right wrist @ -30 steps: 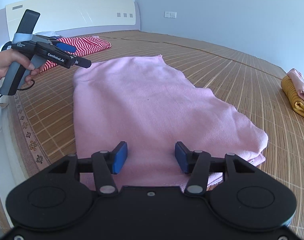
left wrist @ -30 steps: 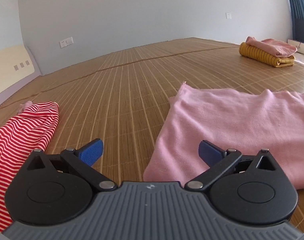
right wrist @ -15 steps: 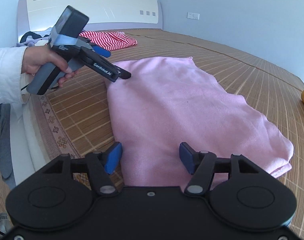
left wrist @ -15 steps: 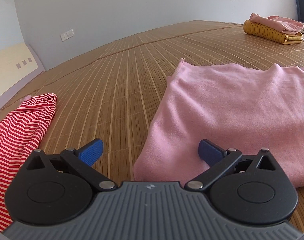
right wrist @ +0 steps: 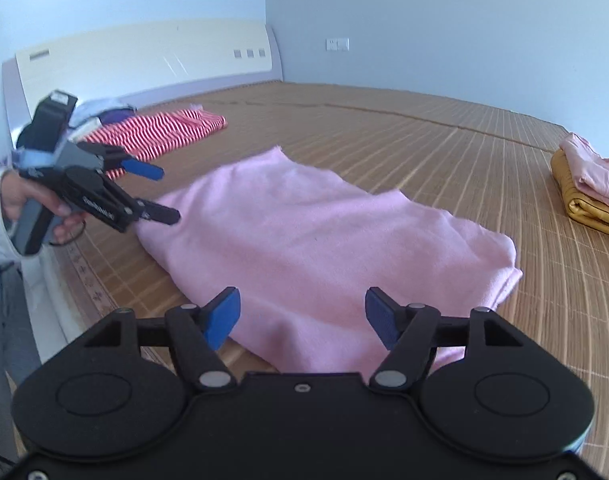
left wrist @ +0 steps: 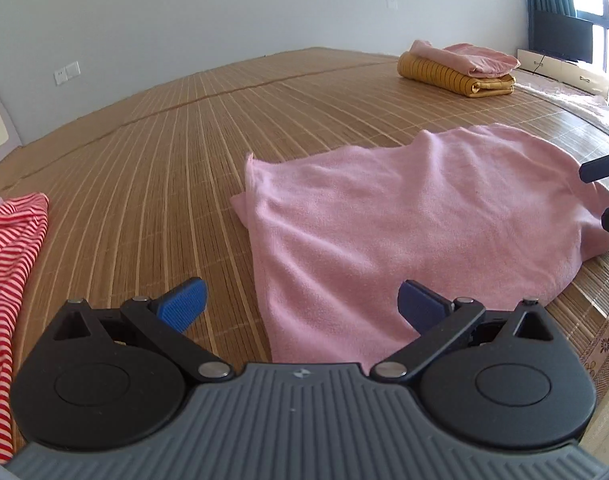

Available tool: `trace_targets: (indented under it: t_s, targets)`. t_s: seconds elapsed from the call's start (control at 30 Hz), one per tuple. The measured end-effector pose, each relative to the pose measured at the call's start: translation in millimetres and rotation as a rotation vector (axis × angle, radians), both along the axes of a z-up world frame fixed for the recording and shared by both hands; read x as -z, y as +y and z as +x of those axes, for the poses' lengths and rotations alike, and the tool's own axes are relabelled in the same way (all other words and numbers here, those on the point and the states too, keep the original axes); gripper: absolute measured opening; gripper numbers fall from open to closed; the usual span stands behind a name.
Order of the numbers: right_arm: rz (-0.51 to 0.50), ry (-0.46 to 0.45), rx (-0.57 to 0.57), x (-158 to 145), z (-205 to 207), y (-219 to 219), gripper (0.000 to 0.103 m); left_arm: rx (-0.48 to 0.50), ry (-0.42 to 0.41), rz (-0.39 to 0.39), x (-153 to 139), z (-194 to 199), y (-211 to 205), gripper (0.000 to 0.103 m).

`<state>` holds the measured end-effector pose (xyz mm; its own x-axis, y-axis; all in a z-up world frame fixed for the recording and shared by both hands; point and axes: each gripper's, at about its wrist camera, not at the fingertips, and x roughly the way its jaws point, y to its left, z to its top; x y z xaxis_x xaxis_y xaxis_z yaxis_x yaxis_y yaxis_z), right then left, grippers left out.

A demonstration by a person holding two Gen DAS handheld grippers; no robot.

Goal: Fold clothes

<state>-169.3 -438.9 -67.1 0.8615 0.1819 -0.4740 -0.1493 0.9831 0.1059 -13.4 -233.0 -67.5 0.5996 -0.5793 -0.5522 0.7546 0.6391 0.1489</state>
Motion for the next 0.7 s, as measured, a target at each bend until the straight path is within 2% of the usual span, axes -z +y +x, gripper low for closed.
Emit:
trace_targets:
  t_s: [0.07, 0.1, 0.2, 0.23, 0.33, 0.4, 0.43, 0.5, 0.53, 0.57, 0.7]
  targets:
    - [0.121, -0.051, 0.029, -12, 12, 1, 0.073, 0.013, -0.015, -0.027, -6, 0, -7, 0.103]
    - [0.119, -0.042, 0.066, -14, 28, 4, 0.073, 0.018, -0.010, -0.033, -8, 1, -11, 0.103]
    - [0.062, -0.009, 0.155, -15, 78, 9, 0.053, 0.030, 0.031, -0.014, 0, 6, -23, 0.103]
    - [0.070, 0.004, 0.166, -13, 93, 8, 0.045, 0.039, 0.050, -0.010, 5, 7, -25, 0.103]
    - [0.073, 0.051, 0.139, -4, 135, 15, 0.045, 0.056, 0.076, 0.037, 22, 7, -29, 0.103]
    - [0.003, 0.100, 0.156, 5, 157, 20, 0.047, 0.069, 0.055, 0.047, 27, 5, -26, 0.103]
    - [-0.043, 0.131, 0.181, 11, 165, 21, 0.047, 0.061, 0.069, 0.037, 29, 6, -22, 0.103]
    - [-0.099, 0.135, 0.233, 19, 164, 11, 0.047, 0.048, 0.097, 0.031, 29, 9, -17, 0.103]
    - [-0.106, 0.127, 0.254, 20, 158, 3, 0.050, 0.050, 0.095, 0.031, 30, 8, -16, 0.103]
    - [-0.111, 0.127, 0.292, 19, 149, -8, 0.055, 0.052, 0.092, 0.032, 30, 8, -15, 0.103]
    - [-0.178, 0.135, 0.438, 19, 113, -47, 0.058, 0.046, 0.095, 0.037, 30, 8, -13, 0.103]
